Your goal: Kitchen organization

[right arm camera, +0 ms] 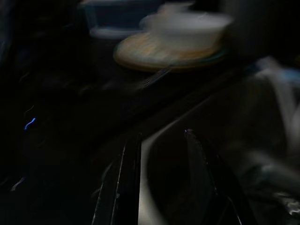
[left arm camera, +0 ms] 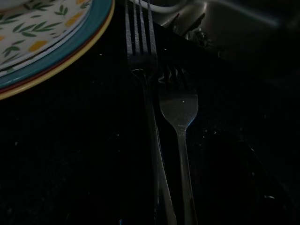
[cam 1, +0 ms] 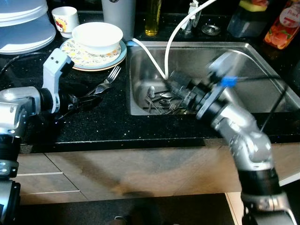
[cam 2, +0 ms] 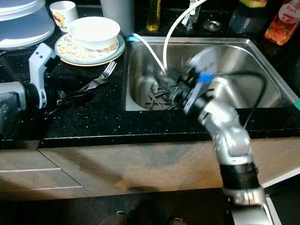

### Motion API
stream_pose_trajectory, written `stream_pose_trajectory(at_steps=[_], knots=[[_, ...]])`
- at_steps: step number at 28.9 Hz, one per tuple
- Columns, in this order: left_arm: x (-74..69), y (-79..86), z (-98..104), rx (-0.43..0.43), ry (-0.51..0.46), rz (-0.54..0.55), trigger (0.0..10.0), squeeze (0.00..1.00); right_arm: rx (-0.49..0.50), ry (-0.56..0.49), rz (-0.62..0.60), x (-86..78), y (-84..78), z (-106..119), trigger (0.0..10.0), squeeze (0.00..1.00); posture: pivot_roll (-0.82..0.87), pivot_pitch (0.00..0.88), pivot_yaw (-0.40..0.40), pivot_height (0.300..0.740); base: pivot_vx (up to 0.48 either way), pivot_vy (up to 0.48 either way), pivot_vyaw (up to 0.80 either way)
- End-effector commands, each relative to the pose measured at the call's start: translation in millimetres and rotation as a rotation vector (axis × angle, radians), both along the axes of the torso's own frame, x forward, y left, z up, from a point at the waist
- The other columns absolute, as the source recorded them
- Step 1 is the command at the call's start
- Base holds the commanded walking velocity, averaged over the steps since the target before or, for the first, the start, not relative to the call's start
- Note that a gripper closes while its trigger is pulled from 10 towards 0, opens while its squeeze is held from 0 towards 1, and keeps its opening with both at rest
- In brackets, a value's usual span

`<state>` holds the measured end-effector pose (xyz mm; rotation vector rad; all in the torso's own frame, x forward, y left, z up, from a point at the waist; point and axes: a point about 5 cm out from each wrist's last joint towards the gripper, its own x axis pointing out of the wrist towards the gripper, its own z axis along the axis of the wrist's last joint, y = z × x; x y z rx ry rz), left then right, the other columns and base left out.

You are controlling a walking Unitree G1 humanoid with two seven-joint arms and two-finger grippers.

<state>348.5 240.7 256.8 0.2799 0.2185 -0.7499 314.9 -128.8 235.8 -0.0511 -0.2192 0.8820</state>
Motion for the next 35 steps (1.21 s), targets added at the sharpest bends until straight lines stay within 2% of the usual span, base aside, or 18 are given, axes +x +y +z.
stream_pose_trajectory(at_steps=[1,2,3,4,6,7,9,11,13,16,20,21,25,27,28,30,33,35], knots=[[-2.6,10.3,-25.3,0.071,0.12,0.038,7.8,0.0,-0.037,-0.007,0.057,-7.1,4.5,-2.0,10.0,0.0,0.12,0.167,0.002,0.74,0.0,0.0,0.0],[-2.0,10.7,-29.5,0.084,0.124,0.042,2.2,0.0,-0.057,0.001,0.072,-9.4,5.7,-7.4,10.0,0.0,0.11,0.164,0.002,0.74,0.0,0.0,0.0],[-1.5,11.0,-32.2,0.093,0.127,0.046,2.2,0.0,-0.069,0.006,0.081,-10.8,6.5,-10.7,10.0,0.0,0.11,0.164,0.002,0.74,0.0,0.0,0.0],[0.3,12.0,-33.4,0.096,0.118,0.061,0.0,0.0,-0.075,0.006,0.074,-9.8,5.9,-11.4,10.0,0.0,0.11,0.158,0.0,0.74,0.0,0.0,0.0],[2.4,13.1,-33.8,0.096,0.107,0.076,0.0,0.0,-0.077,0.005,0.062,-8.2,4.9,-10.9,10.0,0.0,0.11,0.158,0.0,0.74,0.0,0.0,0.0],[5.3,11.1,-27.6,0.067,0.066,0.091,0.0,0.0,-0.075,-0.004,0.046,-5.7,3.0,-8.2,10.0,0.0,0.11,0.154,-0.003,0.74,0.0,0.0,0.0],[5.3,11.1,-27.6,0.067,0.066,0.091,0.0,0.0,-0.075,-0.004,0.046,-5.7,3.0,-8.2,10.0,0.0,0.11,0.154,-0.003,0.74,0.0,0.0,0.0],[10.7,3.4,-1.8,-0.077,-0.049,0.099,0.0,0.0,-0.072,-0.025,0.018,-2.6,-0.6,-3.1,10.0,0.0,0.11,0.143,-0.008,0.74,0.0,0.0,0.0],[10.6,-5.0,22.7,-0.164,-0.141,0.069,0.0,0.0,-0.066,-0.049,0.006,-2.2,-2.8,2.3,10.0,0.0,0.11,0.138,-0.011,0.74,0.0,0.0,0.0],[5.1,-17.8,33.7,-0.138,-0.196,-0.008,0.0,0.0,-0.05,-0.079,0.012,-4.2,-1.9,10.1,10.0,0.0,0.11,0.137,-0.013,0.74,0.0,0.0,0.0],[1.7,-30.5,47.3,-0.161,-0.244,-0.068,0.0,0.0,-0.044,-0.098,0.014,-5.0,-2.1,14.9,10.0,0.0,0.11,0.133,-0.015,0.74,0.0,0.0,0.0],[0.0,-35.9,52.3,-0.173,-0.258,-0.096,10.0,0.0,-0.041,-0.103,0.014,-5.1,-2.6,16.5,10.0,0.0,0.11,0.133,-0.016,0.74,0.0,0.0,0.0],[-2.6,-58.6,64.5,-0.213,-0.3,-0.174,10.0,0.0,-0.031,-0.122,0.005,-4.7,-5.3,22.6,10.0,0.0,0.11,0.137,-0.019,0.74,0.0,0.0,0.0],[0.2,-69.0,63.5,-0.203,-0.305,-0.19,10.0,0.0,-0.028,-0.13,0.001,-4.6,-6.1,24.8,10.0,0.0,0.1,0.137,-0.017,0.74,0.0,0.0,0.0],[0.2,-69.0,63.5,-0.203,-0.305,-0.19,10.0,0.0,-0.028,-0.13,0.001,-4.6,-6.1,24.8,10.0,0.0,0.1,0.137,-0.017,0.74,0.0,0.0,0.0],[7.0,-84.0,57.3,-0.189,-0.294,-0.216,10.0,0.0,-0.025,-0.138,-0.007,-4.7,-7.8,27.5,10.0,0.0,0.1,0.14,-0.018,0.74,0.0,0.0,0.0],[11.2,-91.1,53.5,-0.184,-0.284,-0.223,10.0,0.0,-0.023,-0.141,-0.01,-4.7,-8.4,28.4,10.0,0.0,0.1,0.14,-0.018,0.74,0.0,0.0,0.0],[21.8,-104.6,47.7,-0.152,-0.266,-0.22,10.0,0.0,-0.022,-0.147,-0.016,-5.0,-8.4,30.3,10.0,0.0,0.08,0.146,-0.008,0.74,0.0,0.0,0.0]])
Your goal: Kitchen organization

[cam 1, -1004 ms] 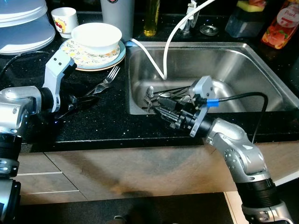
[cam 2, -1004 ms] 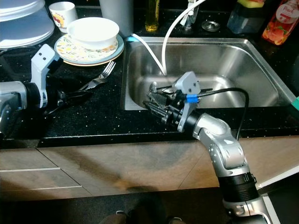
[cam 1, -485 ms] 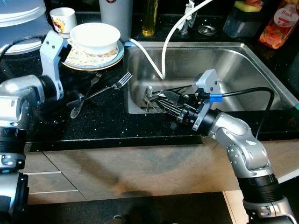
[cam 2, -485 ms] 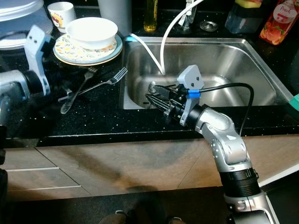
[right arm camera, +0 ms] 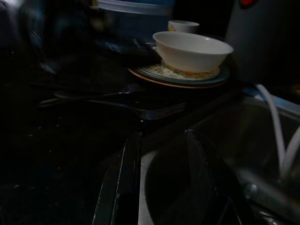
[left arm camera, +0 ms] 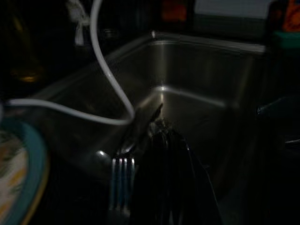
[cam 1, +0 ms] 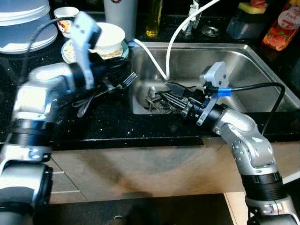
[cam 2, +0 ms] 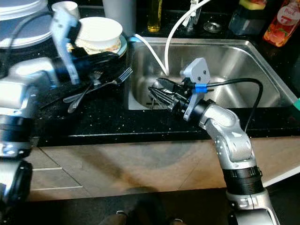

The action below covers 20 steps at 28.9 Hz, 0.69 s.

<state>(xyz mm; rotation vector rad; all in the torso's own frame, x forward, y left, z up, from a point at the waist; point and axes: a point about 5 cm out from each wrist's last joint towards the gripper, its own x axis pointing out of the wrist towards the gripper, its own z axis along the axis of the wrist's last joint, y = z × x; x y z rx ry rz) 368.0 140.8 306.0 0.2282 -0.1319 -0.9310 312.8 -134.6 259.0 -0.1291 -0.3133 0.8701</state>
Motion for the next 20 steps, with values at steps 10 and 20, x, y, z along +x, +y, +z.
stream_pose_trajectory(at_steps=[10,20], knots=[[-8.2,34.7,8.5,0.276,0.0,-0.01,10.0,1.0,0.024,-0.038,-0.032,-11.3,-9.8,10.1,10.0,0.0,0.09,0.173,0.02,0.74,0.0,0.0,0.0],[-20.3,100.5,-11.4,0.299,0.219,0.131,10.0,0.0,0.048,-0.021,-0.017,-8.7,-0.5,4.9,10.0,0.0,0.12,0.179,0.028,0.74,0.0,0.0,0.0]])
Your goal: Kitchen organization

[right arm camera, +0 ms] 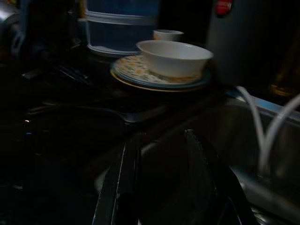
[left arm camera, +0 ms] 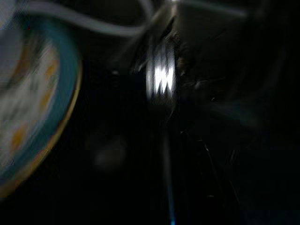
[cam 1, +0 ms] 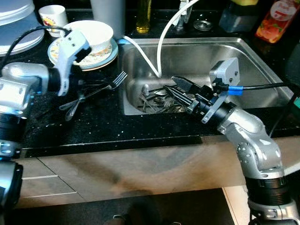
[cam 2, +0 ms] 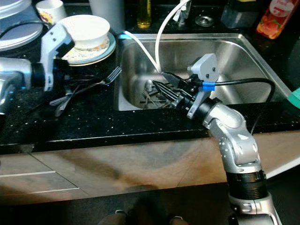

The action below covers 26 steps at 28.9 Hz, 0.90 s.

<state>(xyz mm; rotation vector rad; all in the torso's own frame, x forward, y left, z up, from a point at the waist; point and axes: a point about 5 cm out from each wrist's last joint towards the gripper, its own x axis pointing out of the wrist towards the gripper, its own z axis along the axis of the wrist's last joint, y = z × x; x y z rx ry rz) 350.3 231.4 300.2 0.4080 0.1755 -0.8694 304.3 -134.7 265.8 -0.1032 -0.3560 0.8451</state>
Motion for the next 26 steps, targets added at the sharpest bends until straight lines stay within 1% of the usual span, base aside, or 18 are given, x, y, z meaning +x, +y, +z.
stream_pose_trajectory(at_steps=[1,2,3,6,7,11,12,13,15,16,21,22,23,24,25,26], knots=[[-3.4,12.7,-9.6,0.028,0.039,0.061,10.0,0.0,0.006,0.008,0.0,-0.4,0.0,-2.2,10.0,0.0,0.12,0.179,0.028,0.74,0.0,0.0,0.0],[-4.1,15.0,-13.5,0.027,0.05,0.091,10.0,0.0,0.007,0.01,-0.001,-0.8,0.1,-2.5,10.0,0.0,0.12,0.18,0.029,0.74,0.0,0.0,0.0],[-4.1,15.0,-13.5,0.027,0.05,0.091,10.0,0.0,0.007,0.01,-0.001,-0.8,0.1,-2.5,10.0,0.0,0.12,0.18,0.029,0.74,0.0,0.0,0.0],[-3.7,16.2,-23.7,0.032,0.061,0.169,10.0,0.0,0.008,0.016,-0.001,-1.8,-0.4,-3.8,10.0,0.0,0.12,0.181,0.026,0.74,0.0,0.0,0.0],[-3.7,16.2,-23.7,0.032,0.061,0.169,10.0,0.0,0.008,0.016,-0.001,-1.8,-0.4,-3.8,10.0,0.0,0.12,0.181,0.026,0.74,0.0,0.0,0.0],[-1.1,1.8,-45.9,-0.003,0.127,0.178,10.0,0.0,0.008,0.018,-0.001,0.6,-0.2,-4.1,10.0,0.0,0.12,0.171,0.015,0.74,0.0,0.0,0.0],[1.7,-1.9,-55.4,0.004,0.143,0.194,8.2,0.0,0.007,0.016,0.0,1.6,0.5,-3.6,10.0,0.0,0.12,0.167,0.015,0.74,0.0,0.0,0.0],[3.3,-2.1,-59.2,0.001,0.155,0.21,4.7,0.0,0.007,0.015,0.001,1.7,0.9,-3.1,10.0,0.0,0.12,0.167,0.015,0.74,0.0,0.0,0.0],[4.2,-2.1,-61.4,-0.002,0.162,0.221,4.7,0.0,0.007,0.013,0.003,1.6,1.1,-2.9,10.0,0.0,0.12,0.167,0.015,0.74,0.0,0.0,0.0],[7.6,-0.5,-65.2,0.001,0.163,0.262,0.0,0.0,0.007,0.012,0.003,1.5,0.9,-2.5,10.0,0.0,0.11,0.162,0.016,0.74,0.0,0.0,0.0],[10.8,1.3,-65.6,0.012,0.138,0.304,0.0,0.0,0.004,0.011,-0.002,0.7,-0.8,-2.5,10.0,0.0,0.1,0.16,0.017,0.74,0.0,0.0,0.0],[12.2,1.5,-58.2,0.028,0.088,0.318,0.0,0.0,0.002,0.012,-0.007,0.3,-2.6,-2.5,10.0,0.0,0.1,0.158,0.016,0.74,0.0,0.0,0.0],[12.2,1.5,-58.2,0.028,0.088,0.318,0.0,0.0,0.002,0.012,-0.007,0.3,-2.6,-2.5,10.0,0.0,0.1,0.158,0.016,0.74,0.0,0.0,0.0],[12.8,1.3,-53.4,0.029,0.064,0.321,0.0,0.0,0.002,0.011,-0.008,0.3,-3.1,-2.4,10.0,0.0,0.1,0.158,0.016,0.74,0.0,0.0,0.0],[14.5,0.9,-44.0,0.034,0.018,0.334,0.0,0.0,0.003,0.01,-0.008,0.8,-3.4,-2.0,10.0,0.0,0.11,0.156,0.015,0.74,0.0,0.0,0.0],[15.4,1.0,-40.3,0.035,0.003,0.342,0.0,0.0,0.004,0.009,-0.008,1.1,-3.3,-1.7,10.0,0.0,0.11,0.156,0.015,0.74,0.0,0.0,0.0]])
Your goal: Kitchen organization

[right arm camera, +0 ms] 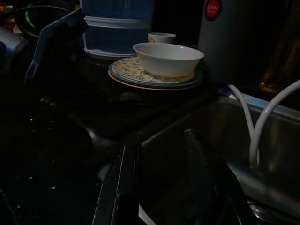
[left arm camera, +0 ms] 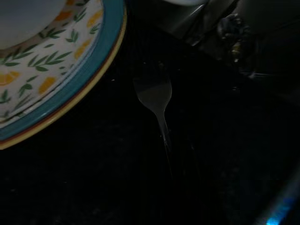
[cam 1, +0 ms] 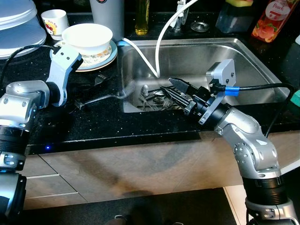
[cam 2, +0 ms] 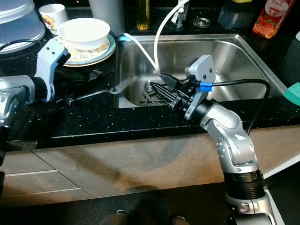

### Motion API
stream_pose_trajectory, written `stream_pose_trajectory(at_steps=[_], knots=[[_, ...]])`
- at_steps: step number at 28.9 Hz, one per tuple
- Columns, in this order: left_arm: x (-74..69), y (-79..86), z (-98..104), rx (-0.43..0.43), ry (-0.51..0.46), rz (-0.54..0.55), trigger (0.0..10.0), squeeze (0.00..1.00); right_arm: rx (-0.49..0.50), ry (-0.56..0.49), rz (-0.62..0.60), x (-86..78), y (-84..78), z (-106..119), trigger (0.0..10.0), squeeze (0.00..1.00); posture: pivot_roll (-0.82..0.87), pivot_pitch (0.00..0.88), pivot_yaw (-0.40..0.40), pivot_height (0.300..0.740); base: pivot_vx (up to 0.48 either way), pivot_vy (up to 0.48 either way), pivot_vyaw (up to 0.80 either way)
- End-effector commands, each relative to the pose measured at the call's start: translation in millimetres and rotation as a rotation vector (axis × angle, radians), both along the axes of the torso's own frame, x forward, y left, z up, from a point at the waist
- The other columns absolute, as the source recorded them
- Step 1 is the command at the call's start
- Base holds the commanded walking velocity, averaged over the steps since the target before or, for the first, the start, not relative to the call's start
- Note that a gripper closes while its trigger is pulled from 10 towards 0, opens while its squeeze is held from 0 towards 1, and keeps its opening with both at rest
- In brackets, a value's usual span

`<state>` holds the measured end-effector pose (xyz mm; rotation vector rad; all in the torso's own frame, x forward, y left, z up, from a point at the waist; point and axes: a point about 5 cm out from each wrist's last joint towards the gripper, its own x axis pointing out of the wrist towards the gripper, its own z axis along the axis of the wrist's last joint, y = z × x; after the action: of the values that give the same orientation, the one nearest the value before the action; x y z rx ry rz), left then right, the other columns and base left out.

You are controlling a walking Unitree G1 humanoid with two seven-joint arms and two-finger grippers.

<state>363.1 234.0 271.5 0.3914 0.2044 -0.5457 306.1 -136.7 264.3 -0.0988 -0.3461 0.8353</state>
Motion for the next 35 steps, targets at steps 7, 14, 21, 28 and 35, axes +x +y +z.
stream_pose_trajectory(at_steps=[7,14,21,28,35], knots=[[0.9,-19.6,37.4,-0.144,-0.133,-0.07,8.5,0.0,0.006,-0.008,0.002,0.8,-1.1,1.8,10.0,0.0,0.11,0.154,0.007,0.74,0.0,0.0,0.0],[-2.3,-39.6,61.8,-0.238,-0.224,-0.159,10.0,0.0,0.013,-0.014,-0.004,1.8,-1.9,4.1,10.0,0.0,0.1,0.15,0.002,0.74,0.0,0.0,0.0],[-4.4,-73.8,74.7,-0.305,-0.264,-0.272,10.0,0.0,0.024,-0.027,-0.023,2.5,-4.5,8.0,10.0,0.0,0.09,0.144,-0.001,0.74,0.0,0.0,0.0],[2.8,-109.9,74.7,-0.333,-0.305,-0.351,10.0,0.0,0.03,-0.033,-0.034,2.7,-6.2,10.4,10.0,0.0,0.08,0.139,-0.003,0.74,0.0,0.0,0.0],[10.8,-137.4,79.2,-0.337,-0.416,-0.34,10.0,0.0,0.038,-0.036,-0.043,3.6,-7.4,11.8,10.0,0.0,0.09,0.139,-0.01,0.74,0.0,0.0,0.0]])
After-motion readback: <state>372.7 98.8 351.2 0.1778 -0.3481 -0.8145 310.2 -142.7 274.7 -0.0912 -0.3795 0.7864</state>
